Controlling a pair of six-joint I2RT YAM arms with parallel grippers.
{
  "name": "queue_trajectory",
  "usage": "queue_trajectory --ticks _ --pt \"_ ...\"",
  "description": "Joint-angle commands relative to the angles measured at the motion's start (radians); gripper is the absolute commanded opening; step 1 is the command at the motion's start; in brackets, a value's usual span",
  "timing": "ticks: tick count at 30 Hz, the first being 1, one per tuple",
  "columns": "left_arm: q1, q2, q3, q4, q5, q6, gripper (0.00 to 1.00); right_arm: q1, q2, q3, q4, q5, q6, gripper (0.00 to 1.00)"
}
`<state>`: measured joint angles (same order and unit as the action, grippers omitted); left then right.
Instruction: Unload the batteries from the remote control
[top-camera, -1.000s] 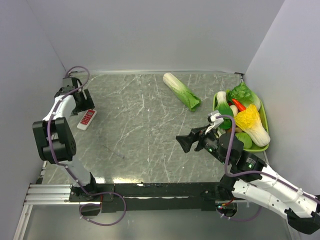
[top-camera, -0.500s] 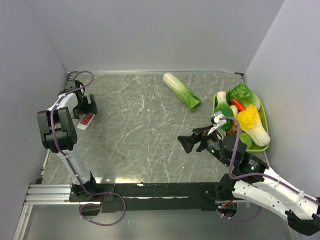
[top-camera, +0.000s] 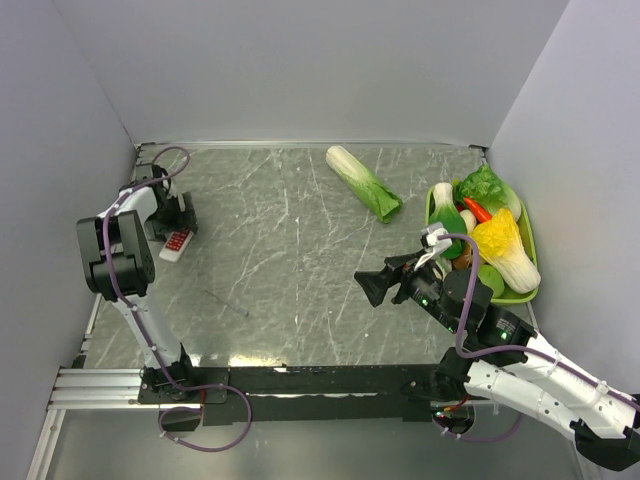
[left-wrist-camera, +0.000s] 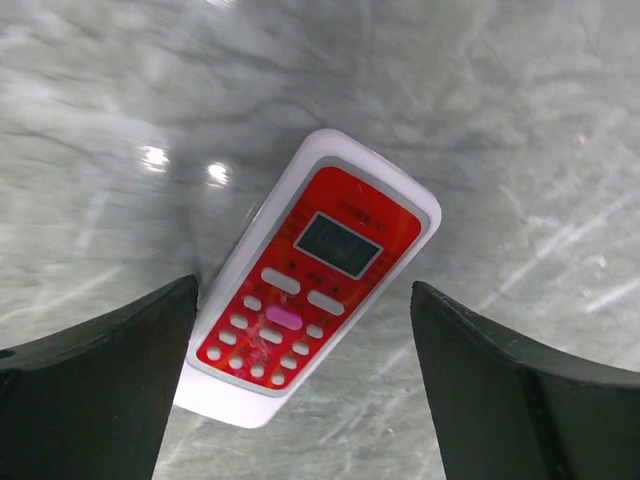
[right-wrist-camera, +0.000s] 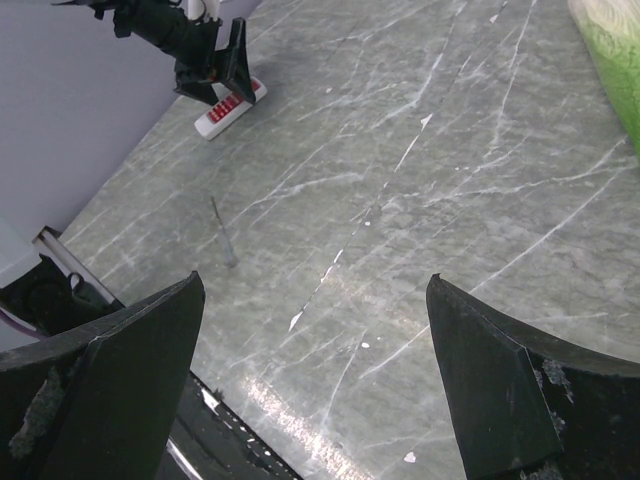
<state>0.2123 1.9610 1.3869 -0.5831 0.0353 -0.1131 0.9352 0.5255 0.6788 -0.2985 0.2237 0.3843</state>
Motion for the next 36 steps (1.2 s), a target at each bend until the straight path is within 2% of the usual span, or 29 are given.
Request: queue_trajectory --ticks 1,7,12,20,23,25,27,28,31,34,35,36 --pt "-0.007 -0.039 -0.011 -0.036 0.097 0.000 0.89 -0.001 0.007 -0.004 0.039 0.009 0.005 1.00" --pt "-0.051 -0.050 -0.038 -0.057 0.055 0.003 0.87 0.001 -0.004 -0.008 0.042 0.014 0.007 1.00" --pt "-0.108 -0.056 -0.065 -0.061 -0.032 0.020 0.87 -0.001 -0.005 -0.012 0.044 0.006 0.008 1.00" --pt "-0.143 -0.037 -0.057 -0.072 -0.130 0.013 0.69 -0.001 -0.010 -0.016 0.050 0.009 0.010 1.00" --pt "-0.146 -0.039 -0.054 -0.081 -0.111 -0.017 0.53 -0.001 -0.007 -0.021 0.059 -0.003 0.007 1.00" --pt "-0.152 -0.069 -0.061 -0.061 -0.045 -0.036 0.43 0.001 -0.009 -0.024 0.067 -0.017 0.005 1.00" --pt "-0.159 -0.109 -0.092 -0.022 0.035 -0.071 0.39 0.001 -0.015 -0.031 0.085 -0.032 -0.004 1.00" --pt "-0.157 -0.152 -0.103 0.017 0.132 -0.080 0.35 -0.001 -0.016 -0.036 0.093 -0.041 -0.004 1.00" --pt "-0.156 -0.242 -0.156 0.122 0.282 -0.140 0.26 0.001 -0.031 -0.054 0.124 -0.064 -0.002 1.00" --pt "-0.157 -0.336 -0.230 0.231 0.500 -0.223 0.21 -0.001 -0.036 -0.070 0.148 -0.092 0.011 1.00" --pt "-0.157 -0.362 -0.283 0.338 0.619 -0.276 0.21 -0.001 -0.035 -0.077 0.157 -0.119 0.016 1.00" --pt "-0.159 -0.390 -0.313 0.395 0.667 -0.308 0.21 -0.001 -0.033 -0.082 0.170 -0.133 0.028 1.00"
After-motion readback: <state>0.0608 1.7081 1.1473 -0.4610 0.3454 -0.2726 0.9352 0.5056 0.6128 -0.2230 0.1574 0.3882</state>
